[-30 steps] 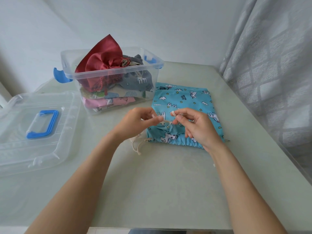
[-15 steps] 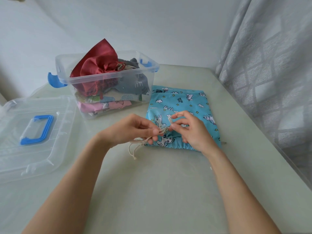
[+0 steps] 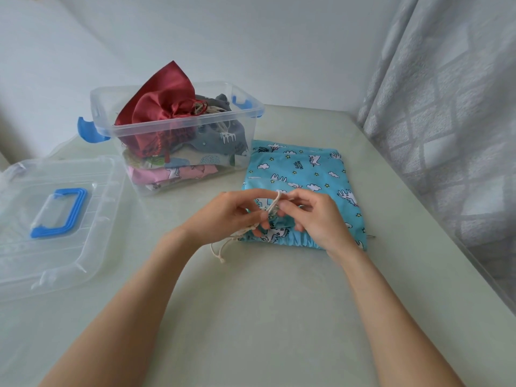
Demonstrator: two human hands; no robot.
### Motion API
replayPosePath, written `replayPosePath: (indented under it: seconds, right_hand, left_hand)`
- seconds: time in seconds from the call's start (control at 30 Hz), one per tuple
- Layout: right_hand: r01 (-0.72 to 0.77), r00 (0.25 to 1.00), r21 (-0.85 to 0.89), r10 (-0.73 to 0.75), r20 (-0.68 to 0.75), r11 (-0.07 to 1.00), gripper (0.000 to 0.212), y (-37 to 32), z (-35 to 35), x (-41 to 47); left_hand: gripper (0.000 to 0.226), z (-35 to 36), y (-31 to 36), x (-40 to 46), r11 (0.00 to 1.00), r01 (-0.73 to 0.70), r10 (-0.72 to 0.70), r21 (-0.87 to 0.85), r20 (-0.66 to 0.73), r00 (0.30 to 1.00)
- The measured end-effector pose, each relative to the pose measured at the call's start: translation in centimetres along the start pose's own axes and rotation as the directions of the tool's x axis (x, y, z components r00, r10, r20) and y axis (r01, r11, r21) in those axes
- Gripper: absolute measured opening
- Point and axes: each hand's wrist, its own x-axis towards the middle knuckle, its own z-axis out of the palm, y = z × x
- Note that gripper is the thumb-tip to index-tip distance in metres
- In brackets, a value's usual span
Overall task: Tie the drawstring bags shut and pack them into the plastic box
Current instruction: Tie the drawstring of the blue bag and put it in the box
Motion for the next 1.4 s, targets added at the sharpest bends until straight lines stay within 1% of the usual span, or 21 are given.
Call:
replayPosePath:
  seconds: [0.07, 0.23, 0.33, 0.4, 0.43, 0.5, 0.57, 0.63, 0.67, 0.7, 0.73, 0.77, 0.83, 0.87, 0.93, 1.0, 1.1, 1.17, 1.3, 1.37, 1.4]
  right_hand:
    - [0.004, 1.0, 0.014, -0.004, 0.024, 1.0, 0.009, -0.3, 0.0, -0.1]
    - [0.021, 0.992, 0.025, -0.023, 0.125, 0.999, 0.01, -0.3, 0.1, -0.2]
    - [0.069, 0.995, 0.004, -0.069, 0.071, 0.998, 0.011, 0.0, 0.4, -0.1]
    - [0.089, 0.996, 0.0, -0.089, 0.017, 0.996, 0.014, 0.2, 0.6, 0.0]
    - [0.095, 0.995, -0.007, -0.095, 0.002, 0.995, 0.014, 0.3, 0.7, 0.1]
    - [0.108, 0.994, -0.033, -0.109, -0.017, 0.994, 0.01, 0.5, 0.8, 0.3]
    - [0.125, 0.992, -0.072, -0.127, -0.019, 0.99, 0.01, 0.5, 0.9, 0.3]
    - [0.144, 0.988, -0.144, -0.15, -0.027, 0.979, 0.015, 0.7, 0.9, 0.3]
    - [0.141, 0.988, -0.172, -0.149, -0.035, 0.975, 0.016, 0.8, 0.9, 0.4]
    - [0.13, 0.989, -0.174, -0.139, -0.044, 0.976, 0.015, 0.8, 0.8, 0.4]
    - [0.114, 0.991, -0.147, -0.123, -0.054, 0.982, 0.014, 0.8, 0.6, 0.4]
    - [0.099, 0.993, -0.106, -0.106, -0.06, 0.989, 0.012, 0.7, 0.4, 0.4]
    - [0.083, 0.995, -0.053, -0.086, -0.058, 0.995, 0.011, 0.4, 0.2, 0.4]
    - [0.087, 0.995, -0.046, -0.089, -0.05, 0.995, 0.012, 0.3, 0.1, 0.3]
    - [0.107, 0.994, -0.051, -0.108, -0.034, 0.993, 0.014, 0.0, 0.1, 0.1]
    - [0.114, 0.993, -0.059, -0.115, -0.022, 0.992, 0.014, -0.1, 0.1, 0.1]
    - [0.118, 0.993, -0.093, -0.119, -0.007, 0.989, 0.012, -0.2, 0.3, 0.1]
    - [0.116, 0.993, -0.1, -0.117, -0.005, 0.988, 0.013, -0.2, 0.4, 0.0]
    - [0.135, 0.991, -0.135, -0.136, 0.002, 0.982, 0.023, -0.2, 0.5, -0.1]
    - [0.146, 0.988, -0.167, -0.151, -0.019, 0.975, 0.025, -0.2, 0.6, 0.0]
    - [0.149, 0.987, -0.176, -0.158, -0.042, 0.973, 0.026, -0.2, 0.7, 0.1]
  left_hand:
    - [0.032, 0.0, 0.1, 0.0, 0.996, -0.026, 0.027, 0.088, -0.01, 1.0]
    - [0.024, 0.1, 0.8, -0.2, 0.99, -0.044, 0.047, 0.133, -0.017, 0.999]
    - [0.022, 0.2, 1.2, -0.2, 0.965, -0.071, 0.081, 0.254, -0.028, 0.996]
    - [0.023, 0.3, 1.1, -0.4, 0.916, -0.085, 0.107, 0.392, -0.036, 0.994]
    - [0.023, 0.3, 1.0, -0.5, 0.877, -0.099, 0.144, 0.47, -0.061, 0.988]
    - [0.018, 0.2, 0.8, -0.4, 0.779, -0.148, 0.302, 0.609, -0.158, 0.94]
    - [0.019, 0.1, 1.0, -0.3, 0.734, -0.187, 0.455, 0.653, -0.269, 0.849]
    - [0.027, 0.1, 1.1, -0.3, 0.761, -0.228, 0.541, 0.608, -0.4, 0.74]
    - [0.03, -0.1, 1.2, -0.3, 0.793, -0.242, 0.545, 0.56, -0.473, 0.692]
    - [0.031, -0.2, 1.2, -0.3, 0.829, -0.247, 0.521, 0.501, -0.534, 0.665]
    - [0.03, -0.4, 1.2, -0.2, 0.866, -0.242, 0.475, 0.438, -0.568, 0.672]
    - [0.026, -0.4, 1.1, -0.1, 0.898, -0.23, 0.419, 0.375, -0.567, 0.709]
    - [0.016, -0.2, 0.9, 0.2, 0.937, -0.183, 0.313, 0.297, -0.488, 0.815]
    - [0.015, 0.0, 0.6, 0.3, 0.945, -0.154, 0.274, 0.288, -0.444, 0.853]
    - [0.018, 0.5, 0.3, 0.6, 0.951, -0.113, 0.224, 0.288, -0.387, 0.894]
    - [0.017, 0.7, 0.4, 0.6, 0.96, -0.089, 0.186, 0.265, -0.365, 0.912]
    - [0.01, 0.9, 0.6, 0.6, 0.97, -0.052, 0.139, 0.235, -0.369, 0.919]
    - [0.008, 1.0, 0.6, 0.6, 0.966, -0.035, 0.131, 0.257, -0.37, 0.92]
    - [0.005, 1.2, 0.6, 0.6, 0.949, -0.035, 0.153, 0.314, -0.359, 0.921]
    - [0.006, 1.2, 0.5, 0.7, 0.961, -0.031, 0.137, 0.277, -0.373, 0.918]
    - [0.007, 1.2, 0.5, 0.7, 0.975, -0.022, 0.109, 0.222, -0.389, 0.915]
